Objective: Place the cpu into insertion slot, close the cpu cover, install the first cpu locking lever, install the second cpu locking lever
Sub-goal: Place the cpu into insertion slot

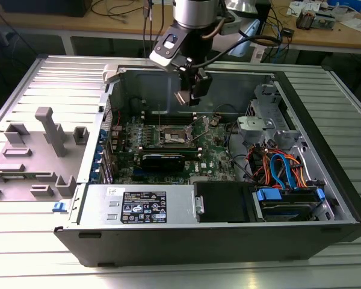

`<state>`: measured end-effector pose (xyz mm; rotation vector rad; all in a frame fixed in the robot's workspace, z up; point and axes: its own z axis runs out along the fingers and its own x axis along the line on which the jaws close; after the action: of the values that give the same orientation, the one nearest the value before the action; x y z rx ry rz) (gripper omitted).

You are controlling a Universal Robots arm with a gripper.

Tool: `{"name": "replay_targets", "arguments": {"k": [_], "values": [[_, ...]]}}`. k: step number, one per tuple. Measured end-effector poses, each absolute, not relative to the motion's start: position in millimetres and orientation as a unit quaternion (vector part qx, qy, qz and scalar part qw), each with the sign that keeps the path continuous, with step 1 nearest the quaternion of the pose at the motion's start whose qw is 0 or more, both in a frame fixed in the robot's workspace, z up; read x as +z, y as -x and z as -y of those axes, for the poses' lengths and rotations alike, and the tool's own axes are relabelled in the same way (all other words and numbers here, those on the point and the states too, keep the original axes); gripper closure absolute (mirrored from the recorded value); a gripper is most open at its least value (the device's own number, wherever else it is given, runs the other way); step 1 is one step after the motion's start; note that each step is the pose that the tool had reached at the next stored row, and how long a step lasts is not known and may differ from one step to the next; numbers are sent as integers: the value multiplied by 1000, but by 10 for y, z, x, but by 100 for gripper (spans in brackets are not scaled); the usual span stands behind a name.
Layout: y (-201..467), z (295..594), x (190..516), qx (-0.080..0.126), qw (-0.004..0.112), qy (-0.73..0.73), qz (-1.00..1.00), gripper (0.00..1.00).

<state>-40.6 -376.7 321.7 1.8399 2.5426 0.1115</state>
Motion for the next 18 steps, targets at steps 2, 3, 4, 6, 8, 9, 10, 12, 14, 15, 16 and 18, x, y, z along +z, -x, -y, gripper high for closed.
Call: {"name": "replay_targets", "arguments": {"k": [2, 3, 4, 6, 8, 9, 10, 12, 14, 15, 16, 18], "values": [[406, 3767, 3173, 35, 1, -603, -797, 46], [407, 3767, 3146, 35, 2, -612, -790, 46], [406, 3767, 3129, 35, 2, -617, -786, 46], [407, 3767, 3085, 35, 3, -630, -776, 46], [407, 3767, 3056, 35, 3, -635, -771, 46], [407, 3767, 3036, 35, 3, -637, -770, 46], [407, 3767, 3008, 35, 3, -638, -769, 46], [407, 3767, 2970, 34, 4, -641, -767, 46], [407, 3767, 2969, 34, 4, -641, -767, 46], [407, 3767, 2969, 34, 4, -641, -767, 46], [407, 3767, 2969, 34, 4, -641, -767, 46], [407, 3767, 2969, 34, 4, -641, -767, 46]]}}
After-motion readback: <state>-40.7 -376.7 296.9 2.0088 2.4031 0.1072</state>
